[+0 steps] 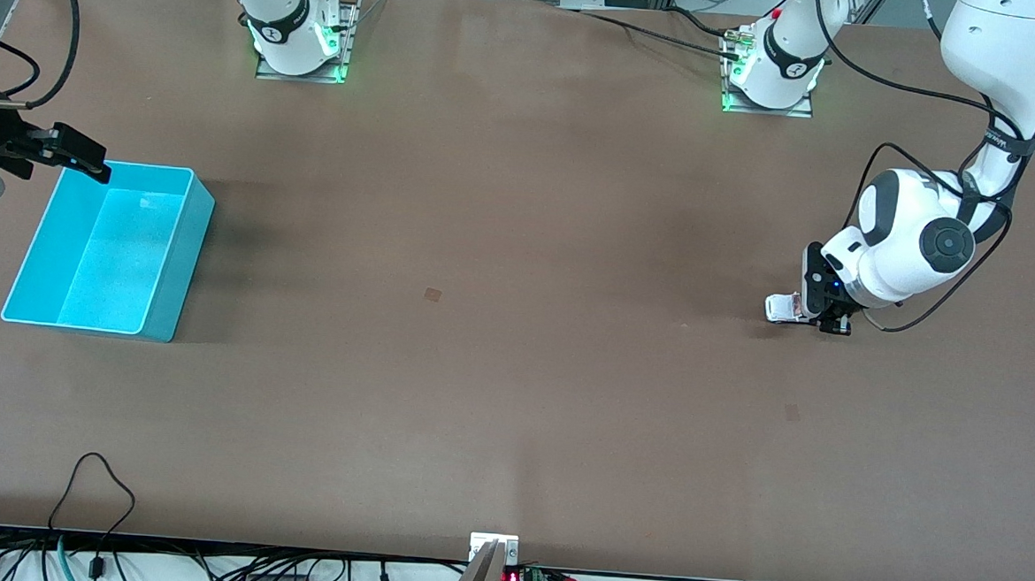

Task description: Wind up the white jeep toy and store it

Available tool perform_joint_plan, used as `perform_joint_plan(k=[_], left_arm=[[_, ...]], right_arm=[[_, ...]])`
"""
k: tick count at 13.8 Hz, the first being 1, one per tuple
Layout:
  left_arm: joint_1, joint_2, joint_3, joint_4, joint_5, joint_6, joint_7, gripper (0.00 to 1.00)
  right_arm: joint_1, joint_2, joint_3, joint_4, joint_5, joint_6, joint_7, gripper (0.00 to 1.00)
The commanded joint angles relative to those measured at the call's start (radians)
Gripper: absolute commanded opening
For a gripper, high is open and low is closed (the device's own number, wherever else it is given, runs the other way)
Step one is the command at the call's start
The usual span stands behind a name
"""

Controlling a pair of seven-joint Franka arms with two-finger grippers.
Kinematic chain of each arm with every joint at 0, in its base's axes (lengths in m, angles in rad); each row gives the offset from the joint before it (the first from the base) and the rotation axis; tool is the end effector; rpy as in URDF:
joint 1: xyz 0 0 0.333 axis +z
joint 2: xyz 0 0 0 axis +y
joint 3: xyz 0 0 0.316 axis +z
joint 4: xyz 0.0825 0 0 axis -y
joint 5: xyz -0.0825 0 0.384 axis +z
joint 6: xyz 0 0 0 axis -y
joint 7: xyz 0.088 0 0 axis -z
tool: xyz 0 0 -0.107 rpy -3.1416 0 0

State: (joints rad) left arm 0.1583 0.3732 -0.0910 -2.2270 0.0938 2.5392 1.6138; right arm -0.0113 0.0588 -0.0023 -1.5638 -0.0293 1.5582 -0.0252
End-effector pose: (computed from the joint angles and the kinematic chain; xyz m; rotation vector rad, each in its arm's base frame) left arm 0.5410 0.0343 0.1993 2.1434 -2.2518 -0.0808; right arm 0.5695 -0.0109 0.5937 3.1117 0.0189 -0.1011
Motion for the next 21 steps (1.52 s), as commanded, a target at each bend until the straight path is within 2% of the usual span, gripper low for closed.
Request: perform_joint_plan(k=[1, 7, 17, 21], left_arm=[[0.014, 0.001, -0.007, -0.008, 0.021, 0.009, -0.017, 0.33], [0.026, 0.003, -0.007, -0.007, 0.018, 0.007, -0.023, 0.21], [0.038, 0.029, -0.007, 0.007, 0.021, 0.009, -0.011, 0.20], [0.078, 0.053, -0.007, 0.033, 0.021, 0.007, 0.055, 0.20]], right_arm=[[-0.006, -0.007, 0.002, -0.002, 0.011, -0.006, 0.011, 1.00], [-0.007, -0.005, 0.002, -0.004, 0.012, -0.009, 0.011, 1.00], [-0.007, -0.005, 0.001, -0.004, 0.012, -0.012, 0.011, 1.00], [-0.006, -0.005, 0.001, -0.004, 0.012, -0.012, 0.010, 1.00]])
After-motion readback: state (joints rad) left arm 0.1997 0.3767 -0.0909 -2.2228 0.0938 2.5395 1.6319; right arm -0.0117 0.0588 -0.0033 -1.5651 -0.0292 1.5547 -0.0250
